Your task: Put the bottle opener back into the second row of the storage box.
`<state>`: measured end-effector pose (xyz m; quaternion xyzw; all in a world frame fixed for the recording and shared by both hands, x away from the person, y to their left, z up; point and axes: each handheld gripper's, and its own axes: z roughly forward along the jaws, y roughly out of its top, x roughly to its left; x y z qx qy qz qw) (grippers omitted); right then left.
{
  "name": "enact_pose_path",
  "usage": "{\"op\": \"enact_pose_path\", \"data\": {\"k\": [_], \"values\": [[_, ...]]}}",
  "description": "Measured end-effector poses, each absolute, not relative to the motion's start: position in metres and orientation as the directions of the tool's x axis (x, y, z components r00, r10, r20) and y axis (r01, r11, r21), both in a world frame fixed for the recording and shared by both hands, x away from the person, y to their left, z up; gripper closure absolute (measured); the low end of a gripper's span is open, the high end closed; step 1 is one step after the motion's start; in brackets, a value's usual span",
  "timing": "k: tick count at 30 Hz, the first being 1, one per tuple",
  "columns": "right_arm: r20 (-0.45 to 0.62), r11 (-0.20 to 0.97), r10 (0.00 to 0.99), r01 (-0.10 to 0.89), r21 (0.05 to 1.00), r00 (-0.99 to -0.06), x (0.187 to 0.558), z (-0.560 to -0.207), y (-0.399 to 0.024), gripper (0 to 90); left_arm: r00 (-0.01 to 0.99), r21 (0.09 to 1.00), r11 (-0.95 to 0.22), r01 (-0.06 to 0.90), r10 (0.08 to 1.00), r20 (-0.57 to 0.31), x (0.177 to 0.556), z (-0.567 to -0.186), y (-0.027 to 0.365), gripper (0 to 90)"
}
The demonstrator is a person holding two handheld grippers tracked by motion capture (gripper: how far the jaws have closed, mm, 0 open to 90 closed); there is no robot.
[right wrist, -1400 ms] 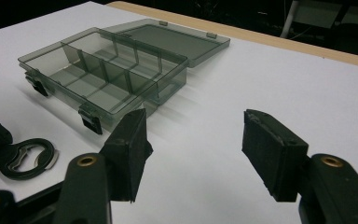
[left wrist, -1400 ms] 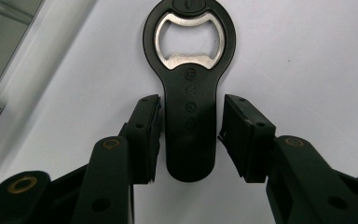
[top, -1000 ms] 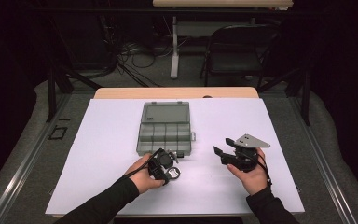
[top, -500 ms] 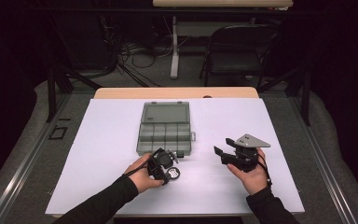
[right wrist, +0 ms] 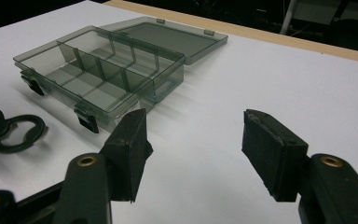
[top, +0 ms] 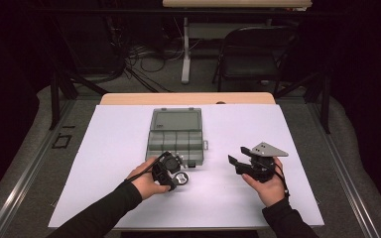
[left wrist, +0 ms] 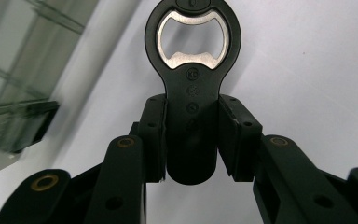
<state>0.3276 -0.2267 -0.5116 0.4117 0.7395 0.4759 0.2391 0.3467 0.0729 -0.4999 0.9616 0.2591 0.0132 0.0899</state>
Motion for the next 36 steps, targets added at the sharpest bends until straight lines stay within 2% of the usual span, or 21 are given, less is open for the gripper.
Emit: {"op": "enact_pose_path", "data": {"k": [19, 36], "values": [[0.036, 0.214, 0.836, 0.386, 0.897, -0.548, 0.328, -0.512, -0.227, 40.2, 0.854, 0.196, -0.839, 0.508, 0.520, 0.011, 0.366, -0.459, 0.093, 64.7], [0.040, 0.213, 0.837, 0.392, 0.895, -0.545, 0.329, -0.514, -0.227, 40.2, 0.850, 0.186, -0.839, 0.511, 0.526, 0.039, 0.407, -0.458, 0.103, 64.6]]}}
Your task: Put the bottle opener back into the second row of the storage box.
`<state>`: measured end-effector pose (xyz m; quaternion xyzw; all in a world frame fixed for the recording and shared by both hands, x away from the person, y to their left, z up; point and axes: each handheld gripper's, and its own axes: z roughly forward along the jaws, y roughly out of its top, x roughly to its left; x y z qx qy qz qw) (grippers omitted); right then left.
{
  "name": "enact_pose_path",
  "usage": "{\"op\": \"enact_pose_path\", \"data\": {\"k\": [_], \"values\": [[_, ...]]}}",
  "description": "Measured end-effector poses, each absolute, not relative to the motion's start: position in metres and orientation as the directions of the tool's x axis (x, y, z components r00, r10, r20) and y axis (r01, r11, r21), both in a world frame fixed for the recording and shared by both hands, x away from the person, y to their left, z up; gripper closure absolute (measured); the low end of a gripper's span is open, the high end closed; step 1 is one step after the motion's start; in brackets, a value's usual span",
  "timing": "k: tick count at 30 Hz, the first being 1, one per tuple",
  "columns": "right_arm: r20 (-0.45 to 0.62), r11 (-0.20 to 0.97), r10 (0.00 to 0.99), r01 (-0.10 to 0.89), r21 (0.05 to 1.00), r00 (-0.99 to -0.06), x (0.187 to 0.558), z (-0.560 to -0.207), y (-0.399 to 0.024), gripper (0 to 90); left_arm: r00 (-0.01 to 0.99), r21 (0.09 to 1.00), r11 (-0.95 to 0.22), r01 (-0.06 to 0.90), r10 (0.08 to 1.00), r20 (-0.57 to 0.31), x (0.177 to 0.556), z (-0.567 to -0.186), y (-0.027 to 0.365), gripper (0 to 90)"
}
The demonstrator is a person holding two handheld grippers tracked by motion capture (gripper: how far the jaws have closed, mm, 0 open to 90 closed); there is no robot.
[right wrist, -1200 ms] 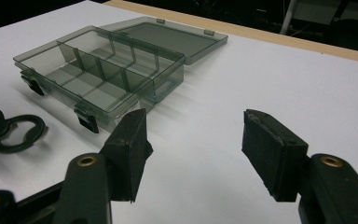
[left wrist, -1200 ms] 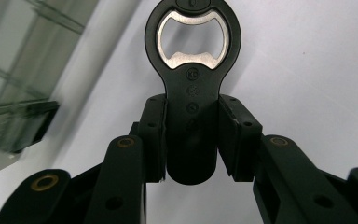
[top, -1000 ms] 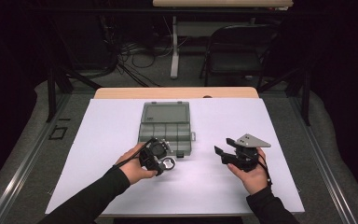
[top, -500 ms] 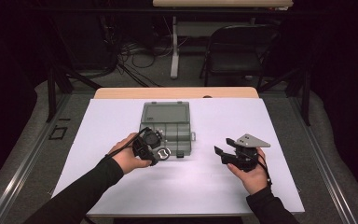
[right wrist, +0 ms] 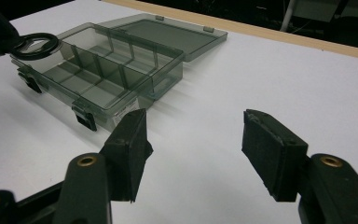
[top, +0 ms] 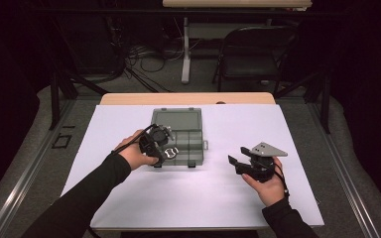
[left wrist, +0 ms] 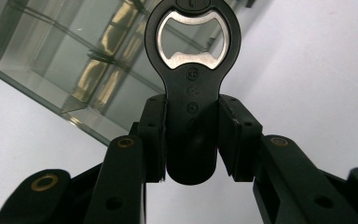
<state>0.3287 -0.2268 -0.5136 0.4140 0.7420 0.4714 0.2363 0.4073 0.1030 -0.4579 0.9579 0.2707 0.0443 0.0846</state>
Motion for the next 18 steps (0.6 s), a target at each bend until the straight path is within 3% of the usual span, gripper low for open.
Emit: {"op": "enact_pose_path", "data": {"k": [18], "values": [[0.042, 0.214, 0.837, 0.397, 0.893, -0.546, 0.329, -0.514, -0.227, 40.2, 0.891, 0.172, -0.885, 0.432, 0.448, 0.068, 0.432, -0.463, 0.101, 64.6]]}}
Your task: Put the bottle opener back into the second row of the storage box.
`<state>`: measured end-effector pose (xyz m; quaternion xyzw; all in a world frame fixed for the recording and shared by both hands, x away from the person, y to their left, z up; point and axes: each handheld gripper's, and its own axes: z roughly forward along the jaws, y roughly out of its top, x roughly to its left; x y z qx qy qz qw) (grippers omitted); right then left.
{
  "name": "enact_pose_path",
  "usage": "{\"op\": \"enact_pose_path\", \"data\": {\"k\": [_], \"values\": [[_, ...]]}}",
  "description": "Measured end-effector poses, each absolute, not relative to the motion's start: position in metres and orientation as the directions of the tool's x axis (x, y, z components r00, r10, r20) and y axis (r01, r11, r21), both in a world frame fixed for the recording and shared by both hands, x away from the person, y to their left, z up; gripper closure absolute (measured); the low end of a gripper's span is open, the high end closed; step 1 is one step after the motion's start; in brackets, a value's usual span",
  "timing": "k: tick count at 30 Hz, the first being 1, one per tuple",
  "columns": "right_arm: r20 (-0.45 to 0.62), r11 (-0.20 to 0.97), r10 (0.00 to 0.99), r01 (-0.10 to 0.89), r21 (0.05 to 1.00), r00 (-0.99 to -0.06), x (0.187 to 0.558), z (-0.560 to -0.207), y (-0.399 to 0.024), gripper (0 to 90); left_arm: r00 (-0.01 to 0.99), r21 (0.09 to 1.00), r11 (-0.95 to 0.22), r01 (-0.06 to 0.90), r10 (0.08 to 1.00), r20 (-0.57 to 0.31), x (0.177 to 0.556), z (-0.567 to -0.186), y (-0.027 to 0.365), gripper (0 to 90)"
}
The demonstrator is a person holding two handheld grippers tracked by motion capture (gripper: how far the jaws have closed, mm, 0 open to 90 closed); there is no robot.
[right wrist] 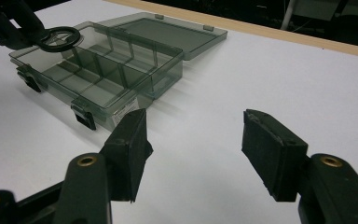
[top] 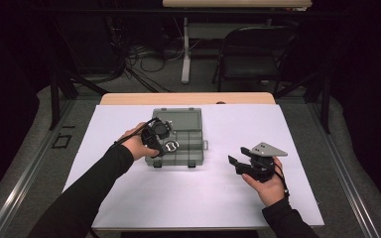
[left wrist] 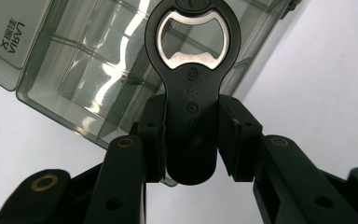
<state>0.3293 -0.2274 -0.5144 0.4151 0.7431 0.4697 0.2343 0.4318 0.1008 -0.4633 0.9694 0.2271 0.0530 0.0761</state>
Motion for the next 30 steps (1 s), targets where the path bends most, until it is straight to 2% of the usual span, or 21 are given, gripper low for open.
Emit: {"op": "enact_pose_path", "data": {"k": [10, 20, 21, 30], "values": [[0.039, 0.220, 0.836, 0.399, 0.890, -0.548, 0.330, -0.515, -0.227, 40.3, 0.944, 0.136, -0.946, 0.296, 0.311, 0.107, 0.434, -0.469, 0.095, 64.6], [0.040, 0.221, 0.834, 0.400, 0.889, -0.550, 0.330, -0.516, -0.227, 40.3, 0.952, 0.155, -0.948, 0.277, 0.293, 0.091, 0.437, -0.473, 0.089, 64.6], [0.042, 0.220, 0.834, 0.401, 0.889, -0.551, 0.330, -0.516, -0.227, 40.3, 0.950, 0.163, -0.948, 0.274, 0.294, 0.109, 0.437, -0.475, 0.088, 64.6], [0.043, 0.220, 0.833, 0.402, 0.889, -0.552, 0.330, -0.517, -0.227, 40.3, 0.958, 0.151, -0.956, 0.252, 0.268, 0.101, 0.437, -0.481, 0.077, 64.6]]}}
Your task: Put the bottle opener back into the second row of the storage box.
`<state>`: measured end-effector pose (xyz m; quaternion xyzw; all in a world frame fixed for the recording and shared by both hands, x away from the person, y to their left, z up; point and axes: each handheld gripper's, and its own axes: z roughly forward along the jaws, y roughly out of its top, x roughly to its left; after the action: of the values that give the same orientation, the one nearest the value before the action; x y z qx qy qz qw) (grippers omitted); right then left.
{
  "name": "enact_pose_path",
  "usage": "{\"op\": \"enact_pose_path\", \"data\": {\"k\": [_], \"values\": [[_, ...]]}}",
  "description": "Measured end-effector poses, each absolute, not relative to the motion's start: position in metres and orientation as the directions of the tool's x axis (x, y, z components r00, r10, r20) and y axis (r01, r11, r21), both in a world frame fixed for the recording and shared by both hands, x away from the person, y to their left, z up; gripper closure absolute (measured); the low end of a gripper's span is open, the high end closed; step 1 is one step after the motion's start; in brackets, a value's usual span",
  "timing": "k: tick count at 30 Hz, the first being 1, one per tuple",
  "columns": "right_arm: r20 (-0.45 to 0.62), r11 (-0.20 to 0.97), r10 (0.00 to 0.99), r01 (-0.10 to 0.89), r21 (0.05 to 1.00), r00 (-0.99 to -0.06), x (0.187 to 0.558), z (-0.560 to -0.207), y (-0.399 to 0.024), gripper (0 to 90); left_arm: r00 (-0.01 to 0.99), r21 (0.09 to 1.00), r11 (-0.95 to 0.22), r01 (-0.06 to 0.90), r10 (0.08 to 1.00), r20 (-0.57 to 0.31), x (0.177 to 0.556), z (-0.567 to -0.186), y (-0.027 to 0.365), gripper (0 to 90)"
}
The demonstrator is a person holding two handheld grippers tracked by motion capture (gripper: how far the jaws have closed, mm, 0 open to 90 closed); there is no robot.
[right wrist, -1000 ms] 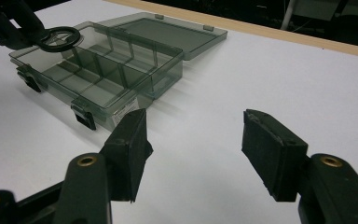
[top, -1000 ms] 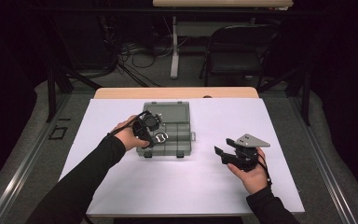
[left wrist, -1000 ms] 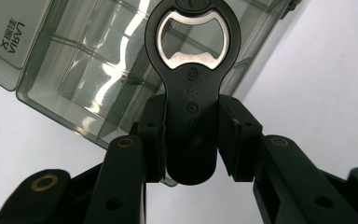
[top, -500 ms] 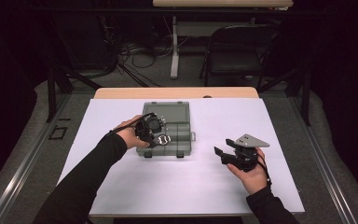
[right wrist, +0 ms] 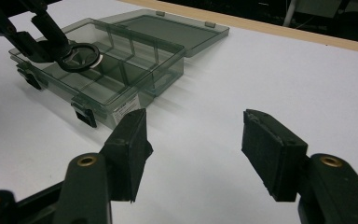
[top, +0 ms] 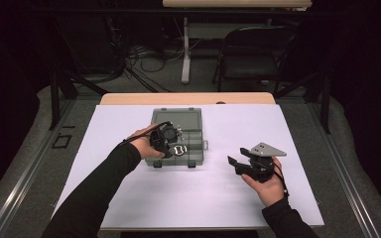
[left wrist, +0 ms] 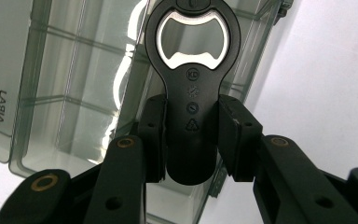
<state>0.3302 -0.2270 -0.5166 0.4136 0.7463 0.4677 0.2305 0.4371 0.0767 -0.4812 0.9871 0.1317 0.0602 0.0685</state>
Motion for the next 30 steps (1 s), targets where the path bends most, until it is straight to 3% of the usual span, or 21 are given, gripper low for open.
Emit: {"op": "enact_pose_path", "data": {"k": [30], "values": [[0.043, 0.219, 0.832, 0.400, 0.890, -0.553, 0.330, -0.516, -0.227, 40.3, 0.950, 0.177, -0.943, 0.281, 0.299, 0.085, 0.442, -0.493, 0.074, 62.5]]}}
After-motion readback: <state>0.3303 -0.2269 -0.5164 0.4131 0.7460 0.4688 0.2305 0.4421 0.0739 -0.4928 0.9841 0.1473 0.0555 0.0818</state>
